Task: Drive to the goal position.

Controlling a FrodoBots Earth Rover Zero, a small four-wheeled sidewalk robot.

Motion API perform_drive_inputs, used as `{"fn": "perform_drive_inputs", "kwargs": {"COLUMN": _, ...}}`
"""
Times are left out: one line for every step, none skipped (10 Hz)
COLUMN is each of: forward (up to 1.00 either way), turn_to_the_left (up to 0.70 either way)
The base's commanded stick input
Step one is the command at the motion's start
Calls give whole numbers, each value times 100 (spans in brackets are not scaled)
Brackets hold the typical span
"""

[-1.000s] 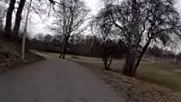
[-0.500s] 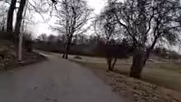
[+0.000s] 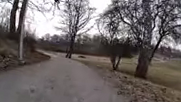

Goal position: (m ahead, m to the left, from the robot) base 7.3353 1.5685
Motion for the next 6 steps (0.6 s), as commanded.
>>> {"fn": "perform_drive_inputs", "kwargs": {"forward": 100, "turn_to_the_left": 0}}
{"fn": "perform_drive_inputs", "kwargs": {"forward": 100, "turn_to_the_left": 0}}
{"fn": "perform_drive_inputs", "kwargs": {"forward": 100, "turn_to_the_left": 0}}
{"fn": "perform_drive_inputs", "kwargs": {"forward": 100, "turn_to_the_left": 0}}
{"fn": "perform_drive_inputs", "kwargs": {"forward": 100, "turn_to_the_left": 0}}
{"fn": "perform_drive_inputs", "kwargs": {"forward": 100, "turn_to_the_left": 0}}
